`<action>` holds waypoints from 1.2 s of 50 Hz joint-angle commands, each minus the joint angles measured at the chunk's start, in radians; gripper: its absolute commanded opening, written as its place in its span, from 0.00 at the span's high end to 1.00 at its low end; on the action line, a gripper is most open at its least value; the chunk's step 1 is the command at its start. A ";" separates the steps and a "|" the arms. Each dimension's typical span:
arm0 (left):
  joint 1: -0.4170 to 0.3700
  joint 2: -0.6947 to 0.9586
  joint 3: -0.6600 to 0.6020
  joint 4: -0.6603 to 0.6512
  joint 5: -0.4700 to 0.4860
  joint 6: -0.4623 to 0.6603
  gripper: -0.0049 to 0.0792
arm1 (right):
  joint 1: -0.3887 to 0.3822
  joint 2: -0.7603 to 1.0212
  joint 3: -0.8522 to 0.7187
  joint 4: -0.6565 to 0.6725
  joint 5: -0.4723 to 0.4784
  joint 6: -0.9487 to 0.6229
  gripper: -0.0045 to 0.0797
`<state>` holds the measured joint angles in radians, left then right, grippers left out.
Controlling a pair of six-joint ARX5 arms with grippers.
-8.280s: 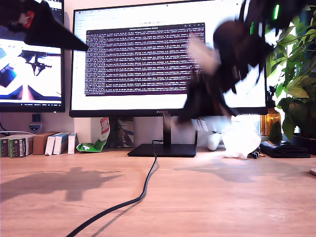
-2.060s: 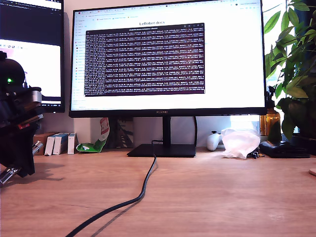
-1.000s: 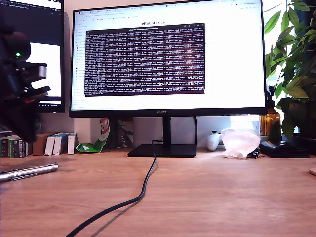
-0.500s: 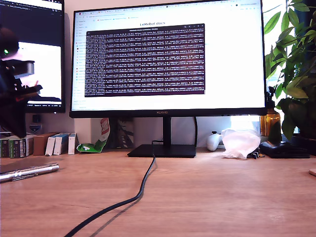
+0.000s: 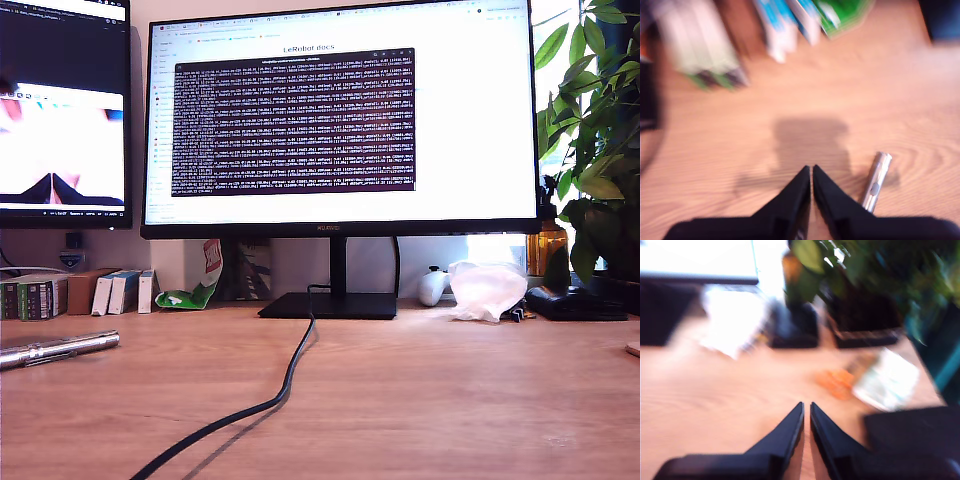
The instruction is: Pick the metallic laser pointer with your right arm, pass it to your left arm, then place it down to the left side of the table
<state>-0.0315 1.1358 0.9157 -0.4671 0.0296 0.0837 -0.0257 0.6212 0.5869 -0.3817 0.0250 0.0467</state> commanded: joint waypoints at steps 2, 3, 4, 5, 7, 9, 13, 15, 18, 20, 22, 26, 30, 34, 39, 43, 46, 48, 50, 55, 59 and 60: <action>-0.027 -0.076 -0.022 0.011 -0.012 -0.032 0.96 | 0.024 -0.035 -0.003 0.005 0.000 0.075 0.96; -0.031 -0.092 -0.023 0.005 -0.011 -0.035 0.96 | 0.027 -0.037 -0.003 0.004 0.000 0.091 0.96; -0.036 -0.108 -0.023 -0.001 -0.006 -0.037 0.96 | 0.031 -0.038 -0.003 0.001 0.000 0.096 0.96; -0.041 -0.125 -0.023 -0.007 -0.003 -0.049 0.96 | 0.033 -0.037 -0.003 -0.008 0.000 0.114 0.96; -0.049 -0.147 -0.023 -0.012 0.010 -0.066 0.96 | 0.035 -0.037 -0.003 -0.024 0.000 0.145 0.96; -0.054 -0.164 -0.023 -0.017 0.026 -0.091 0.96 | 0.036 -0.034 -0.003 -0.027 0.008 0.134 0.96; -0.055 -0.173 -0.023 -0.028 0.042 -0.109 0.96 | 0.038 -0.032 -0.003 -0.012 0.028 0.127 0.96; -0.055 -0.173 -0.024 -0.032 0.040 -0.110 0.96 | 0.039 -0.033 -0.008 -0.005 0.062 0.112 0.96; -0.055 -0.173 -0.042 0.010 0.014 -0.088 0.96 | 0.039 -0.040 -0.035 0.046 0.113 0.111 0.96; -0.055 -0.177 -0.060 0.052 -0.006 -0.076 0.96 | 0.039 -0.055 -0.067 0.092 0.118 0.101 0.96; -0.055 -0.185 -0.076 0.074 -0.016 -0.065 0.96 | 0.039 -0.076 -0.104 0.135 0.117 0.070 0.96; -0.058 -0.192 -0.098 0.101 0.003 -0.063 0.96 | 0.040 -0.117 -0.185 0.216 0.117 0.027 0.96; -0.070 -0.196 -0.124 0.122 0.007 -0.035 0.96 | 0.040 -0.165 -0.256 0.258 0.115 -0.020 0.96; -0.077 -0.209 -0.163 0.170 0.008 -0.026 0.96 | 0.040 -0.217 -0.309 0.269 0.112 -0.050 0.96; -0.086 -0.240 -0.242 0.220 0.007 -0.031 0.96 | 0.040 -0.285 -0.356 0.273 0.050 -0.048 0.96; -0.095 -0.270 -0.312 0.264 0.006 -0.031 0.96 | 0.040 -0.321 -0.379 0.263 0.004 -0.052 0.96; -0.098 -0.296 -0.359 0.290 0.005 -0.033 0.96 | 0.040 -0.352 -0.391 0.257 -0.020 -0.054 0.96; -0.098 -0.314 -0.384 0.300 0.002 -0.051 0.96 | 0.040 -0.367 -0.393 0.248 -0.028 -0.062 0.96; -0.098 -0.333 -0.408 0.309 -0.003 -0.055 0.96 | 0.040 -0.379 -0.396 0.241 -0.028 -0.063 0.96; -0.104 -0.380 -0.488 0.351 -0.014 -0.058 0.96 | 0.041 -0.403 -0.420 0.238 -0.071 -0.079 0.96; -0.109 -0.420 -0.556 0.388 -0.017 -0.058 0.96 | 0.045 -0.417 -0.447 0.237 -0.078 -0.074 0.96; -0.109 -0.430 -0.573 0.398 -0.020 -0.058 0.96 | 0.045 -0.420 -0.452 0.239 -0.078 -0.072 0.96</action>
<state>-0.1333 0.7250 0.3996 -0.0902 0.0154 0.0307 0.0093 0.2043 0.1818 -0.1432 -0.0471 -0.0277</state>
